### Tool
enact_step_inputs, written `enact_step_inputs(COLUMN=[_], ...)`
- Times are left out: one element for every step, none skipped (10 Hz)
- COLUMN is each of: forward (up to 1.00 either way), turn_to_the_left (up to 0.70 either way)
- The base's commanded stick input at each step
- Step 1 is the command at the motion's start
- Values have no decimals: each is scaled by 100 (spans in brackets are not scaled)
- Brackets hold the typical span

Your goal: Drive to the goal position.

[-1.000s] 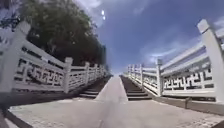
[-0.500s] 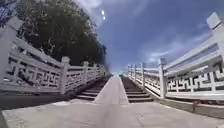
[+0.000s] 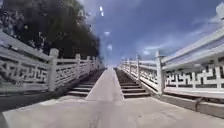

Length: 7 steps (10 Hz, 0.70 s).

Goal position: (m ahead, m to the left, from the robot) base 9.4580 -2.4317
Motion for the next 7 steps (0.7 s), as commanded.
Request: enact_step_inputs(forward=[45, 45, 45, 45, 45, 45, 45], turn_to_the_left=[-25, -25, -25, -25, -25, -25, -25])
